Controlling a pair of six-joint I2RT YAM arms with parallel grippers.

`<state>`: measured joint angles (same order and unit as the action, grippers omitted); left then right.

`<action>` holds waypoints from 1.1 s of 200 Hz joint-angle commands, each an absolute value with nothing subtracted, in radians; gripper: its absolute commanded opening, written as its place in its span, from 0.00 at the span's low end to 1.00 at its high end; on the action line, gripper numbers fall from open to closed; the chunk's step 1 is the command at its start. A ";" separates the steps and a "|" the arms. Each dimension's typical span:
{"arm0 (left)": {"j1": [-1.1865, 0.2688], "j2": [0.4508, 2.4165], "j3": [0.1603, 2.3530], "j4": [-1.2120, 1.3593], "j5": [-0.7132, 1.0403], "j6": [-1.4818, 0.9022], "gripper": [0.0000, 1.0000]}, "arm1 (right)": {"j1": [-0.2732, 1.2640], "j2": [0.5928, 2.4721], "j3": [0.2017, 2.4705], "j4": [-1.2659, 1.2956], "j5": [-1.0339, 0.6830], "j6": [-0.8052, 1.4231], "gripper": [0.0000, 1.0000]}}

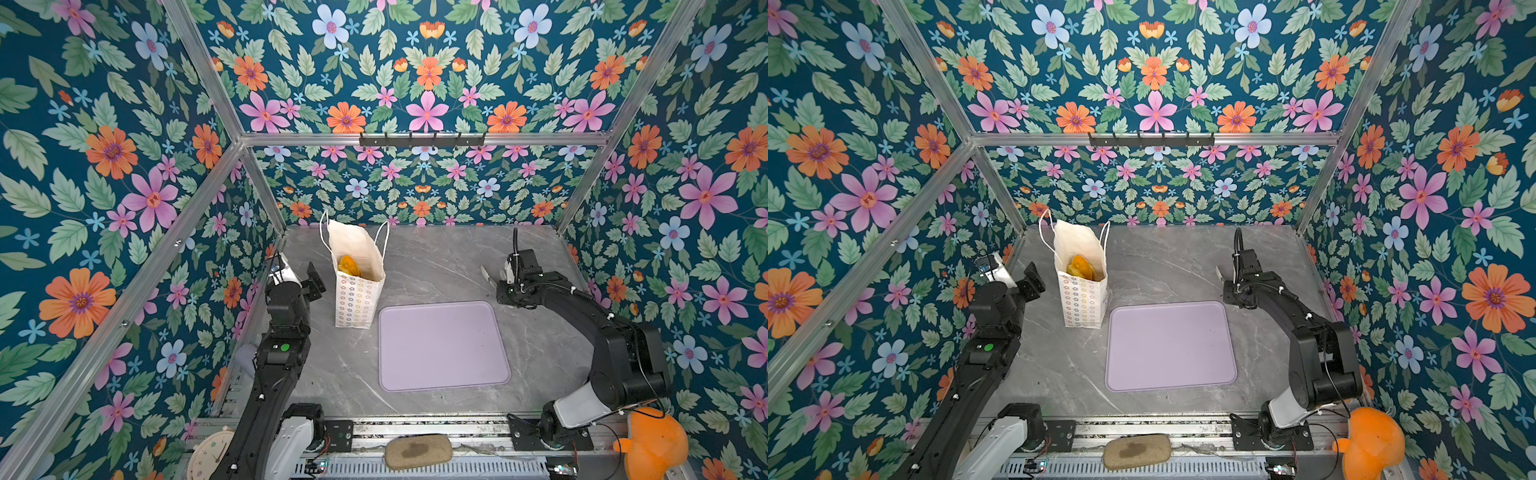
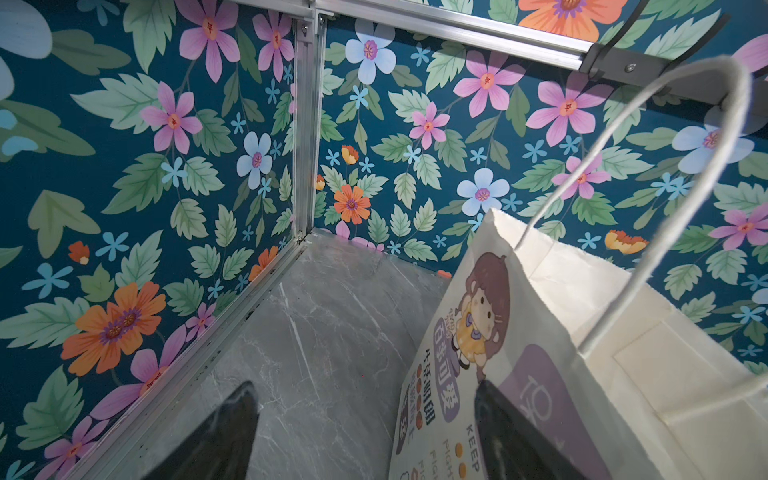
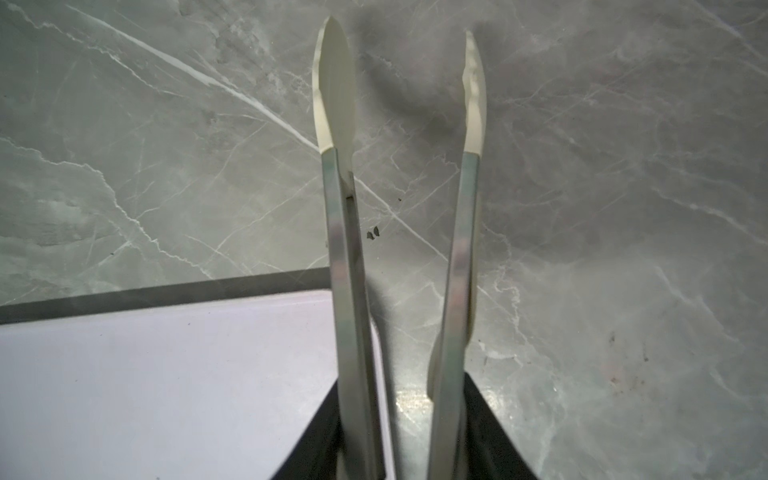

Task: Place the fake bread into the paper bag
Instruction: 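Lower the tongs to the table beyond the tray and release them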

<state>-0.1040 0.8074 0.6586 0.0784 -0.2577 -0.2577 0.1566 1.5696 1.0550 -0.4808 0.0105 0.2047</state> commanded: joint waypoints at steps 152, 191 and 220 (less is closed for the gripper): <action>-0.080 0.907 0.669 0.127 -0.254 -0.256 0.83 | 0.073 1.789 1.180 -0.539 -0.011 0.138 0.69; -0.052 0.986 0.634 0.245 -0.272 -0.211 0.84 | 0.027 1.707 1.138 -0.519 -0.051 0.166 0.77; -0.015 1.021 0.537 0.431 -0.247 -0.208 0.85 | -0.021 1.543 1.062 -0.430 -0.094 0.201 0.79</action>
<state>-0.0383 1.0008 0.5865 0.2459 -0.2565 -0.2287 0.0071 1.6512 1.1027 -0.5060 -0.0494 0.1593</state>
